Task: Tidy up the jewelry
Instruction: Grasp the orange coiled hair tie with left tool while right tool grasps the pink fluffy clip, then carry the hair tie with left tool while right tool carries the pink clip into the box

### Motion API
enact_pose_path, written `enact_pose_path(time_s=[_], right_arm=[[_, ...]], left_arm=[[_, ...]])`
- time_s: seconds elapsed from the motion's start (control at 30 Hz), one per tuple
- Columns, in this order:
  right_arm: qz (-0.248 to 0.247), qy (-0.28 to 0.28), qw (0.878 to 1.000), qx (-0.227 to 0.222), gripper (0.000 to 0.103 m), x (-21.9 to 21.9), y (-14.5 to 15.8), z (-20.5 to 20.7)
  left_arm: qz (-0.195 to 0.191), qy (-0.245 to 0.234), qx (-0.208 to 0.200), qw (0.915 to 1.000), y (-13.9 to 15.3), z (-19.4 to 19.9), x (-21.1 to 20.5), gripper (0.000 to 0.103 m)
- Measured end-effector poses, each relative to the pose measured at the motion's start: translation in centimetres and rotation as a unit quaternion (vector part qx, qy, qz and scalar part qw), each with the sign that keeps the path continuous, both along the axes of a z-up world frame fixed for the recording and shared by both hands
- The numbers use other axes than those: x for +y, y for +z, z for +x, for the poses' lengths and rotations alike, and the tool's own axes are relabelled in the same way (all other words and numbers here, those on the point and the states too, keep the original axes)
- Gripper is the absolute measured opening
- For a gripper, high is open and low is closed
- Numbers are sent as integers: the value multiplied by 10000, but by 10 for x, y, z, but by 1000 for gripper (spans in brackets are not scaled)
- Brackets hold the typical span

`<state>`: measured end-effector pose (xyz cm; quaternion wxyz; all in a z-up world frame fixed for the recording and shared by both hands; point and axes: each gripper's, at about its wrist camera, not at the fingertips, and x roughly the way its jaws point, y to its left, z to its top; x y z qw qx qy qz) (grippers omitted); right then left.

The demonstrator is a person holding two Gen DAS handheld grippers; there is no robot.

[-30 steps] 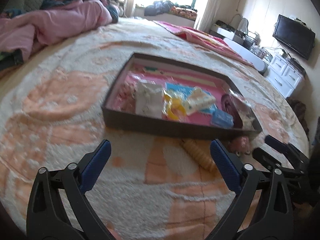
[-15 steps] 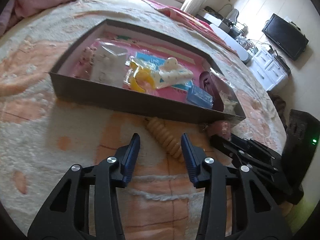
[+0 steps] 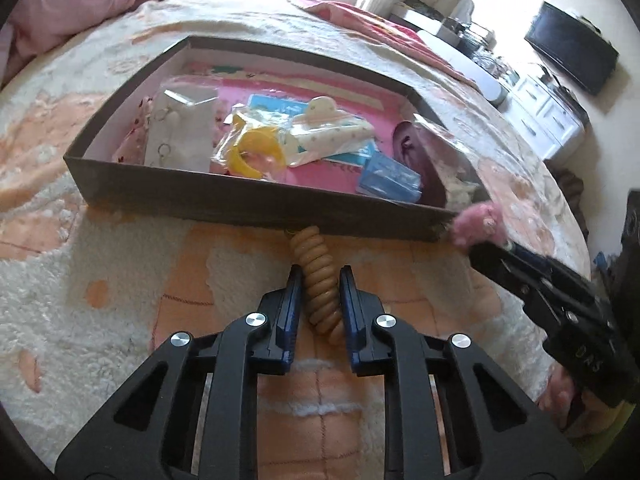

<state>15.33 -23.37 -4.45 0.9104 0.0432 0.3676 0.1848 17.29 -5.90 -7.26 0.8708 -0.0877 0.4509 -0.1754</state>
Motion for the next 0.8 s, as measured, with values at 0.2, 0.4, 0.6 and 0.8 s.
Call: enact_pose_path(time_s=[0.2,0.4,0.6,0.8], right_arm=[[21,158,9998,-151,29,7,7,-5],[99,284,9992,-274,29,13,14,-8],[129,316,9988,-355,29,16,19,-7],[94,289,9983,-497,29,18,26,-3]], left_arm=[[111,-74,-477,9988,20,-17,3,11],[38,120,-818,9966,40,-15,15,11],[38,324,-1050,9939,54,-6,25,11],[33,430,-1118,9928,61,7,29,11]])
